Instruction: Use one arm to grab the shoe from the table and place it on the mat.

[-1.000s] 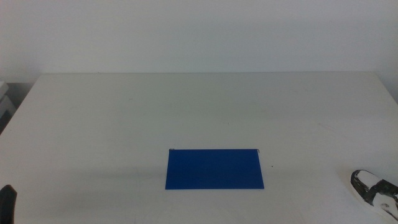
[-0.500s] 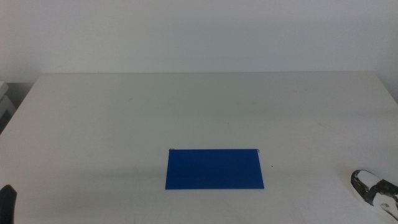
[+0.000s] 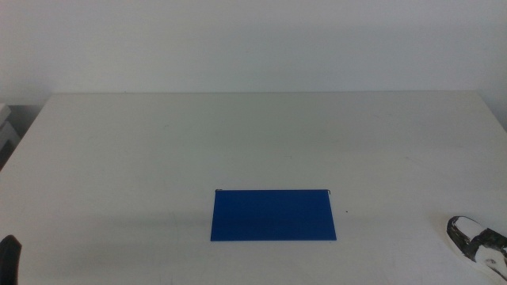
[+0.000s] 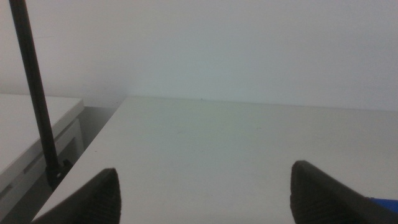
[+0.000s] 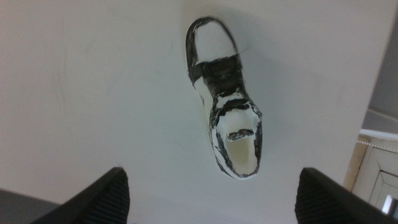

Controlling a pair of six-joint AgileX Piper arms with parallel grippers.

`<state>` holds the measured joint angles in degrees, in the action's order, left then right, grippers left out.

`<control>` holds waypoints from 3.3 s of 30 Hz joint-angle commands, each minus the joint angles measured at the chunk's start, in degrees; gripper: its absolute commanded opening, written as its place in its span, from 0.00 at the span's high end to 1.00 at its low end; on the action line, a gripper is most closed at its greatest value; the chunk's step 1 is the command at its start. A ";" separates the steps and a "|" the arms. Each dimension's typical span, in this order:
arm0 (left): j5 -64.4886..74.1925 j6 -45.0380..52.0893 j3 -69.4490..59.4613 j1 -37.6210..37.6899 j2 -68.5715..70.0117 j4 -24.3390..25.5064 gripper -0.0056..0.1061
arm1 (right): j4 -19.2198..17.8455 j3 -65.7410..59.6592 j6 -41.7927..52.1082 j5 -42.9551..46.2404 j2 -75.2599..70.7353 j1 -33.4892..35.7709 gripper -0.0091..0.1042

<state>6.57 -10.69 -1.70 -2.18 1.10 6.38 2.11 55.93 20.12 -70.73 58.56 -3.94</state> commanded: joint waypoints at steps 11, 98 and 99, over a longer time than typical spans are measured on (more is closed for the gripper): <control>-4.65 -0.17 -0.29 0.21 0.37 -0.22 0.11 | -2.11 2.19 7.31 5.04 11.37 -0.43 0.11; -4.65 -0.17 -0.29 0.21 0.37 -0.22 0.11 | -5.82 53.11 -4.45 -2.60 58.73 41.01 0.95; -4.65 -0.17 -0.29 0.21 0.37 -0.22 0.11 | -5.74 53.11 1.46 -2.60 58.99 41.41 0.95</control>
<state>6.57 -10.69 -1.70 -2.18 1.10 6.38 -2.82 107.03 14.35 -70.09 120.84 37.09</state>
